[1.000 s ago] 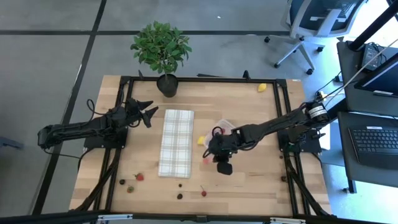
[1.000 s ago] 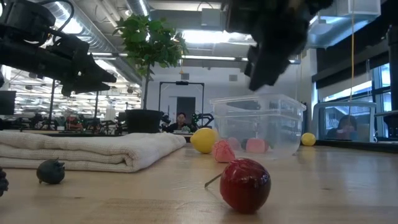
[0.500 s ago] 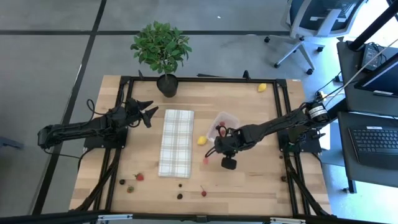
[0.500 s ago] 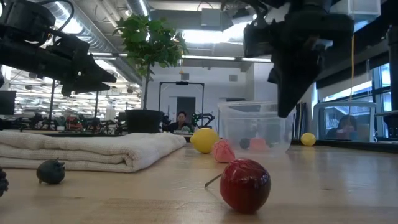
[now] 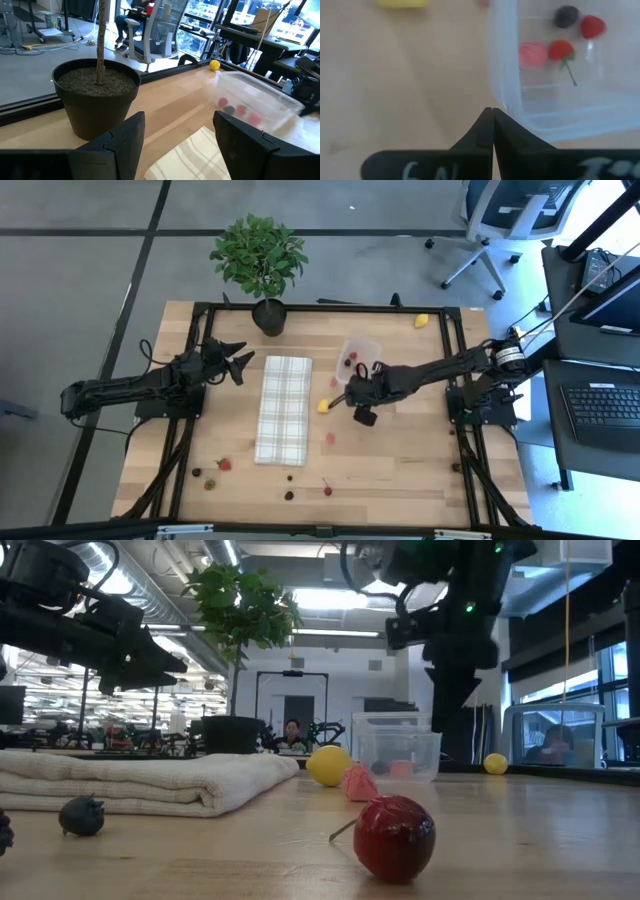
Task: Pick and placing Produce into tupperware
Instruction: Move the transparent bin to the top center of the table, then put the top apricot into the transparent bin
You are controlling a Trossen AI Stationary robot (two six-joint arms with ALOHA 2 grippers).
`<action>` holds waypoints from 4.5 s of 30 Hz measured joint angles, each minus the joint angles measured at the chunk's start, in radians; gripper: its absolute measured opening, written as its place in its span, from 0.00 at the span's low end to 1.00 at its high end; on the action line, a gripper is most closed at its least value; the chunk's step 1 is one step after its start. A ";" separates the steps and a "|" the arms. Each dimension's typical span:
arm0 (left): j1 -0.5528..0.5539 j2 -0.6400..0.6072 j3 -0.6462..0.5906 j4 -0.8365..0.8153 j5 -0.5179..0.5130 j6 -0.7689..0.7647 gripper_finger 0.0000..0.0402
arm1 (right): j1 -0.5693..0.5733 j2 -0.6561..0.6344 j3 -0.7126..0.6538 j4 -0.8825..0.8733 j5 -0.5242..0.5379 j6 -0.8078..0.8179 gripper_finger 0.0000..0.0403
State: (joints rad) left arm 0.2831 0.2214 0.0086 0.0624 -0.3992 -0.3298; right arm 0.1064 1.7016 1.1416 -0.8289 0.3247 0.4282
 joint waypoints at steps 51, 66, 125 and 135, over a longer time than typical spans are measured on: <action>0.000 0.000 0.000 0.004 0.000 -0.023 0.57 | -0.118 -0.639 0.002 -0.102 0.170 0.100 0.17; 0.000 0.000 0.000 0.014 -0.011 0.006 0.57 | -0.108 -0.616 0.002 -0.120 0.166 0.022 0.64; -0.128 0.998 0.811 0.143 0.449 0.080 0.57 | -0.157 -1.092 -0.445 0.251 0.003 -0.151 0.68; -0.130 1.130 0.811 0.176 0.357 0.014 0.57 | -0.157 -1.311 -0.677 0.417 -0.013 -0.143 0.68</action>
State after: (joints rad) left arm 0.1528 1.3511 0.8200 0.2386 -0.0418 -0.3157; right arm -0.0502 0.3908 0.4645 -0.4120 0.3118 0.2853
